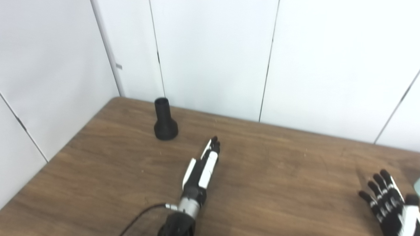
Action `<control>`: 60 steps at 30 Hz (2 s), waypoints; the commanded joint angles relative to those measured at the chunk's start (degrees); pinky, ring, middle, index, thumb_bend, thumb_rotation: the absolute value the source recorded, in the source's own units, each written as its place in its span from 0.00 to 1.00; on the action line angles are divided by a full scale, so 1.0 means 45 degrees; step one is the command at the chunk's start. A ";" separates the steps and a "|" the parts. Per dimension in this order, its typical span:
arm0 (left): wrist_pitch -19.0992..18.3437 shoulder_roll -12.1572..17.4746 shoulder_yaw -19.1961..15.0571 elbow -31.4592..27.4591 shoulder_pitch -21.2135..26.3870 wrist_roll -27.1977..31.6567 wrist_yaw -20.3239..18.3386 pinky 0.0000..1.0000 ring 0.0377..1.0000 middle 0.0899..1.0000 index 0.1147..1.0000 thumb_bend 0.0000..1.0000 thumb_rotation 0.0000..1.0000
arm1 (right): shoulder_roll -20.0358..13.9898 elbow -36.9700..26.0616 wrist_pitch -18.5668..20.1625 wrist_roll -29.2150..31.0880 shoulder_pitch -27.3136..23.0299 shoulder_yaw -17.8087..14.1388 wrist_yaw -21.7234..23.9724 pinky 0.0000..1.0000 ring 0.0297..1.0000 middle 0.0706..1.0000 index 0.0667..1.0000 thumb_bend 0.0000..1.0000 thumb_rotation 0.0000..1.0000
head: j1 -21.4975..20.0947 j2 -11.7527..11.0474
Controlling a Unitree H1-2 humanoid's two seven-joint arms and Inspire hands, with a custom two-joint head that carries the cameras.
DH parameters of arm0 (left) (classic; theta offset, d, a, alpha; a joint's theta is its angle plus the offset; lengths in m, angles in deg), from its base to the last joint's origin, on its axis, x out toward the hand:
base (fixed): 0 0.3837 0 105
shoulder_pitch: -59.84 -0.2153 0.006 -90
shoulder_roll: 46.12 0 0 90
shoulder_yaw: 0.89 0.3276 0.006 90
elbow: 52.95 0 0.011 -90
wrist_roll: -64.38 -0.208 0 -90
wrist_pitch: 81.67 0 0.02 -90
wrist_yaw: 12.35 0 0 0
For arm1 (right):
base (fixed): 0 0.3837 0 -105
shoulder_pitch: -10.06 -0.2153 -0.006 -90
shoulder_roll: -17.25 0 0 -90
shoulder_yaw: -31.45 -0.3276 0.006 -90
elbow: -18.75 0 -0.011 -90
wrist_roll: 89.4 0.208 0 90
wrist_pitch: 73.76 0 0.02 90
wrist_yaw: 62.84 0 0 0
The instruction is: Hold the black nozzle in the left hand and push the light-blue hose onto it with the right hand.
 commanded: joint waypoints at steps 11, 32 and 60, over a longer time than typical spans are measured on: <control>-0.0330 0.0011 0.0225 -0.0287 0.0359 -0.0210 -0.0032 1.00 1.00 1.00 1.00 0.38 0.87 | -0.0369 0.1713 -0.0903 0.0673 -0.0329 -0.0304 0.0835 0.96 0.96 0.96 0.99 0.69 1.00 | -0.0230 -0.0254; -0.4670 0.3049 -0.2224 -0.5353 0.0332 -0.4542 0.0527 0.88 0.88 0.84 0.87 0.85 0.16 | -0.0717 0.1956 -0.1258 0.0320 0.0018 -0.0254 0.1081 0.94 0.96 0.97 1.00 0.79 1.00 | 0.0065 -0.0199; -0.4634 0.7054 -0.0585 0.1437 0.3249 -0.7761 -0.0630 1.00 1.00 0.99 0.98 0.98 0.63 | -0.0898 0.1924 -0.0859 0.0284 0.0033 -0.0175 0.1162 0.88 0.90 0.90 0.99 0.76 1.00 | -0.0052 -0.0130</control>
